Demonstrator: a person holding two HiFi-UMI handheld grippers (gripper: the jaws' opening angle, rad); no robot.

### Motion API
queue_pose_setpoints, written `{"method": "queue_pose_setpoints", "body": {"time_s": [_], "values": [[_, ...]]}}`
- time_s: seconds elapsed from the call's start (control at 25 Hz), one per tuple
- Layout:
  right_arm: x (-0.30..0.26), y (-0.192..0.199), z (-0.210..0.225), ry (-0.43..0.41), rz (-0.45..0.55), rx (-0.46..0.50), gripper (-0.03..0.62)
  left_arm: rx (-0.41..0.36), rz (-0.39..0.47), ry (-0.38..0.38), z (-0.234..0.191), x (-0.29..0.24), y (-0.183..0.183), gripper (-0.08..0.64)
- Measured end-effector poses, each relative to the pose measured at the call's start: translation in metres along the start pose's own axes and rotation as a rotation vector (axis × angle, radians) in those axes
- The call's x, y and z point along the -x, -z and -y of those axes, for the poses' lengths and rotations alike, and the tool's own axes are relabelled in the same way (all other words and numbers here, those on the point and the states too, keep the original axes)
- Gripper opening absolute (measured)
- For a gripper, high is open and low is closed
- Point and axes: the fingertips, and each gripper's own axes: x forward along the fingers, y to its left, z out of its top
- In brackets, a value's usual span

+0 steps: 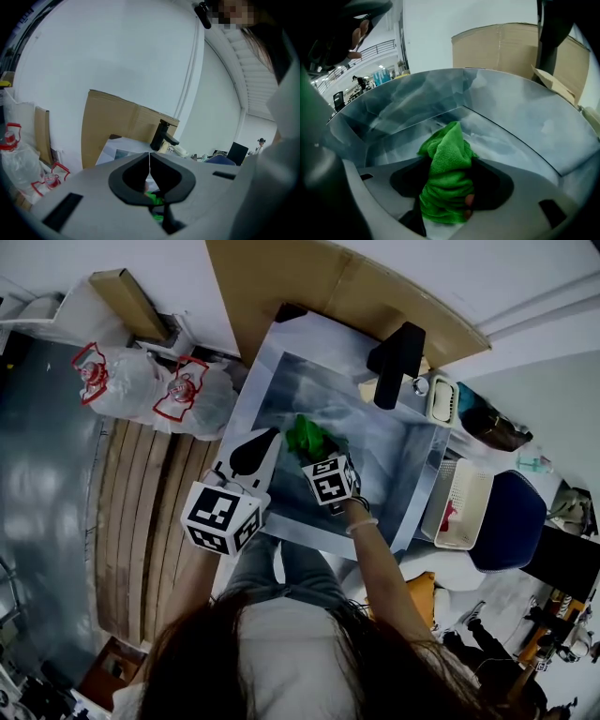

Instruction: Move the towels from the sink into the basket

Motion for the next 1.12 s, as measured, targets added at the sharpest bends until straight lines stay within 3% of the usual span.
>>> {"method": "queue_pose_setpoints", "body": {"time_s": [0.16,0.28,0.48,0.68,1.12], "values": [[-0.001,0.001,0.004,0.027,0.009,-0.027,0.268,0.001,-0.001,-0.004,0.001,0.001,0.002,0.009],[0.000,0.002,0.008,0.043,-0.005,-0.042,0.196,0.007,0.001,-0.011,0.001,0.004,0.002,0.009],[0.001,0.004,0.009,0.042,-0.038,-0.089,0.133,0.003,-0.001,-0.013,0.004,0.006,0.002,0.009],[0.008,-0.001,0.007,0.031,-0.030,-0.110,0.120,0.002,-0.003,-0.015,0.004,0.008,0.001,0.009],[0.047,-0.034,0.008,0.051,0.109,-0.131,0.117,-0.002,0.003,-0.041,0.005,0.012,-0.003,0.009]]}}
